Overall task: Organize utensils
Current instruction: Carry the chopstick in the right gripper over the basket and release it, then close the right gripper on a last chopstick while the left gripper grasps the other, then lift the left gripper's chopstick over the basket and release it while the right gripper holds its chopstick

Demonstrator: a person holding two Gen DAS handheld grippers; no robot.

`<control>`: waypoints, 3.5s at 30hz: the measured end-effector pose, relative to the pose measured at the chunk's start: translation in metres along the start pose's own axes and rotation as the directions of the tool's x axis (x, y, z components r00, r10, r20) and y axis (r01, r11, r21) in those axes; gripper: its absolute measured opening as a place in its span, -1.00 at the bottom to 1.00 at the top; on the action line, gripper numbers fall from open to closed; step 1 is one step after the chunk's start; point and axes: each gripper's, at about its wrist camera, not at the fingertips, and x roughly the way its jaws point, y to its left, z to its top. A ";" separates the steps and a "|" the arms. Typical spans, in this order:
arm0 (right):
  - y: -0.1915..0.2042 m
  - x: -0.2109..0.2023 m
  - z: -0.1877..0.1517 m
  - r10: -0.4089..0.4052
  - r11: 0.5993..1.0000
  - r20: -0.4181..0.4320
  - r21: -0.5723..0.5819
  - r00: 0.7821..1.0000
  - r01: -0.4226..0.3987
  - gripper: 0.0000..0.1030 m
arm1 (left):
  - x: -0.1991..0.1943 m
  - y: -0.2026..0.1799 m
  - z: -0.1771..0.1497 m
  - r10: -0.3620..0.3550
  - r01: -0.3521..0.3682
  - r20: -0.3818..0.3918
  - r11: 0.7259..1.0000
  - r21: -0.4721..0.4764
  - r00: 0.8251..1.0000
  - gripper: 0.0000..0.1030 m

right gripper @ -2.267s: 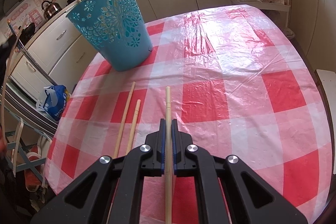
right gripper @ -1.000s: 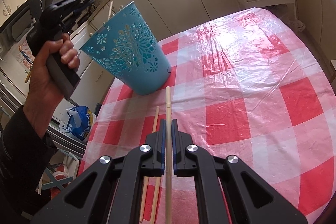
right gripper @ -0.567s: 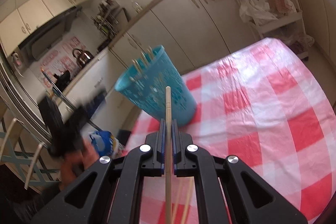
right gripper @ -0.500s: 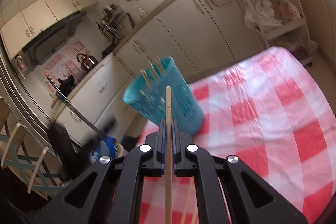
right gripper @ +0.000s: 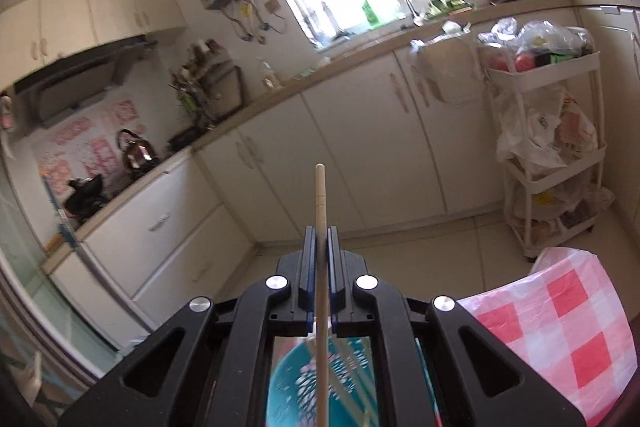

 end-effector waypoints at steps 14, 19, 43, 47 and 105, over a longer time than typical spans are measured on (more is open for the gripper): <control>0.005 -0.008 -0.040 -0.007 0.996 -0.106 -0.092 0.994 -0.003 -0.85 | 0.003 0.004 0.004 -0.037 0.037 -0.003 0.999 -0.039 0.999 0.18; -0.006 -0.072 -0.077 0.028 0.995 -0.112 -0.092 0.993 -0.038 -0.68 | 0.004 0.001 0.004 0.010 -0.010 -0.010 1.000 -0.026 1.000 0.21; -0.080 -0.165 -0.270 -0.159 0.986 -0.423 -0.109 0.892 0.124 -0.31 | -0.048 -0.053 -0.037 0.170 -0.161 -0.118 0.983 0.088 0.978 0.47; -0.073 -0.169 -0.275 -0.178 0.980 -0.414 -0.160 0.893 0.121 -0.30 | -0.052 -0.061 -0.044 0.171 -0.158 -0.136 0.982 0.101 0.976 0.50; -0.083 -0.131 -0.253 -0.284 0.948 -0.414 -0.258 0.865 0.187 -0.87 | 0.032 -0.084 -0.066 0.271 -0.081 -0.405 0.900 0.428 0.873 -0.83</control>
